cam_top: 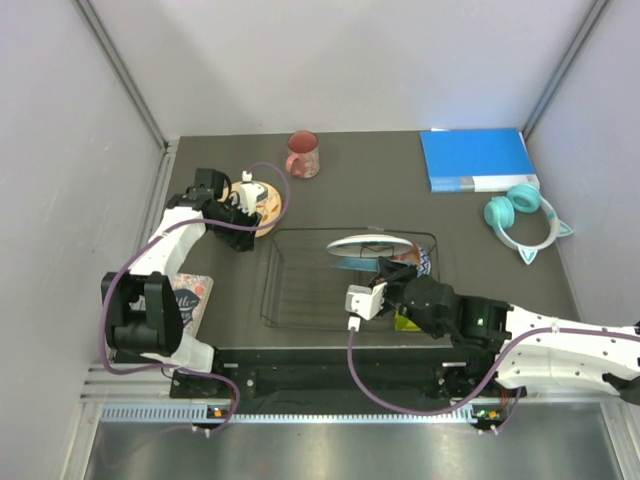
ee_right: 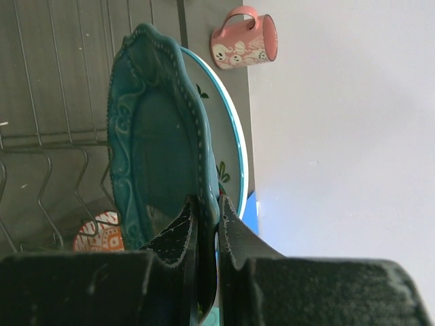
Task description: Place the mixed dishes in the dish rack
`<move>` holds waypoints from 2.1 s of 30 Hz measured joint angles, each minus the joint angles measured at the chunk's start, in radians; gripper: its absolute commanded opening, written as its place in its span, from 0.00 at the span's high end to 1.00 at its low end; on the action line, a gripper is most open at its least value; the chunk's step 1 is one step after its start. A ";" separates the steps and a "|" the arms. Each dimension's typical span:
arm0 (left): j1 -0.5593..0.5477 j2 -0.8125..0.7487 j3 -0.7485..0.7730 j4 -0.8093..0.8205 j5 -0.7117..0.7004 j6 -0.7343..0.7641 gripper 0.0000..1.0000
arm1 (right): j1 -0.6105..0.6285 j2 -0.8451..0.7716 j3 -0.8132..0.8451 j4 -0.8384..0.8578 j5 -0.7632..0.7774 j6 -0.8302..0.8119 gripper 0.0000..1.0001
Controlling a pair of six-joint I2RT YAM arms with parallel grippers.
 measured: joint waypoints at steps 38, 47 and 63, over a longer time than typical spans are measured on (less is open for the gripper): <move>0.025 0.000 0.000 0.007 0.021 0.001 0.47 | -0.096 0.111 0.034 -0.061 -0.029 0.102 0.14; 0.025 0.009 0.013 0.006 0.026 -0.002 0.47 | -0.096 0.089 0.190 -0.188 -0.017 0.169 0.00; 0.040 0.278 0.358 0.127 -0.109 -0.018 0.47 | -0.115 0.387 0.801 -0.265 0.046 0.473 0.00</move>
